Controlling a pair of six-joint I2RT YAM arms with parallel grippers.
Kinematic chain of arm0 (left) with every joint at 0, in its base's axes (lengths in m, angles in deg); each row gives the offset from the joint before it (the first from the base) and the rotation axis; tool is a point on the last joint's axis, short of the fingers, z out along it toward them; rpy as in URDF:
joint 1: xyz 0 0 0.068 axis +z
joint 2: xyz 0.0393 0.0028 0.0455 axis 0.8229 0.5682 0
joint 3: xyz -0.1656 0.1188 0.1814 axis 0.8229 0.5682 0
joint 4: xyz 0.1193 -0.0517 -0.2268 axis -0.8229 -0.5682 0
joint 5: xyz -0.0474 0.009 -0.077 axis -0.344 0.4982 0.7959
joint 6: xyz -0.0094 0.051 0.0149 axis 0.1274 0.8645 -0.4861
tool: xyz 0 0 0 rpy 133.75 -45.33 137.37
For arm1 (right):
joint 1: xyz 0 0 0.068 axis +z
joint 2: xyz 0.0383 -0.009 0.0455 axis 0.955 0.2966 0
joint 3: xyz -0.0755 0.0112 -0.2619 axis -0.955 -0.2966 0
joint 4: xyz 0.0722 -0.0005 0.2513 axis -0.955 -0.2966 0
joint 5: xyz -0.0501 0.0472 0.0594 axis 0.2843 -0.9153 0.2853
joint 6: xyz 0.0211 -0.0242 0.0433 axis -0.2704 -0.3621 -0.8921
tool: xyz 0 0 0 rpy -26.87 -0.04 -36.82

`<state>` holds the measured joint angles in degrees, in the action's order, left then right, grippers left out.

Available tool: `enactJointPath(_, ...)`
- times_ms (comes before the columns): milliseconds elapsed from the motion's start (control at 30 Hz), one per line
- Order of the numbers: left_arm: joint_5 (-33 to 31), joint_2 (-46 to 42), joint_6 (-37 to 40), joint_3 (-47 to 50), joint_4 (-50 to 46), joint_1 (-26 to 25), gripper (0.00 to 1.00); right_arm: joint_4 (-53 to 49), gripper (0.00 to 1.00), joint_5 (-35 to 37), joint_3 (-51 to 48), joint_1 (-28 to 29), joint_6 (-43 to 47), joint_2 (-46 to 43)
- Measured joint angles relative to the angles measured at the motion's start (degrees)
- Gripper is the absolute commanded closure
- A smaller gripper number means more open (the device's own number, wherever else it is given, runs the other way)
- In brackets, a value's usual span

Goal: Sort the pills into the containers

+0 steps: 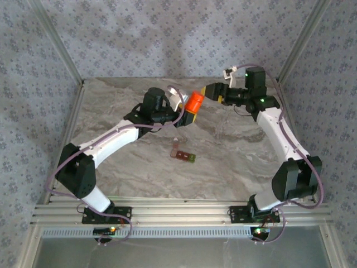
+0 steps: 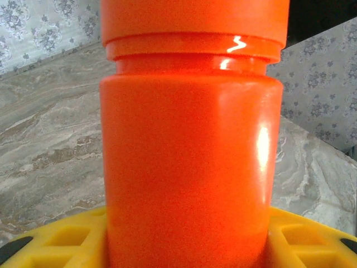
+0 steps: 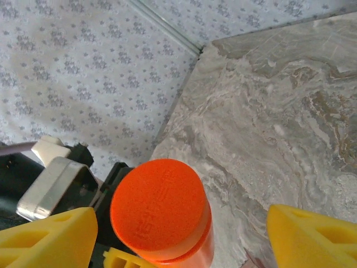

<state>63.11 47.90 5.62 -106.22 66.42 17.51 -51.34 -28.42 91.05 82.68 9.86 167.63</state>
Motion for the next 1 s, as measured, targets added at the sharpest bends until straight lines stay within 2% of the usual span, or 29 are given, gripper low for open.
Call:
enactJointPath(367, -0.81, 0.00, 1.92, -0.02, -0.28, -0.02, 1.00, -12.22, 0.14, 16.09, 8.22, 6.38, -4.48, 0.00)
enactJointPath(600, -0.85, 0.00, 2.49, -0.07, -0.48, -0.17, 1.00, -15.67, 0.19, 19.50, 9.35, 9.18, -4.63, 2.19)
enactJointPath(733, -1.27, 0.00, 2.51, -0.07, -0.48, -0.50, 1.00, -16.13, 0.25, 20.17, 9.68, 9.99, -4.68, 2.97)
enactJointPath(867, -1.49, 0.00, 2.49, -0.07, -0.50, -0.87, 1.00, -16.26, 0.45, 20.13, 9.99, 10.36, -4.92, 3.37)
enactJointPath(1000, -1.86, 0.00, 2.47, -0.07, -1.03, -0.92, 1.00, -16.37, 0.55, 19.82, 10.05, 10.47, -4.20, 3.39)
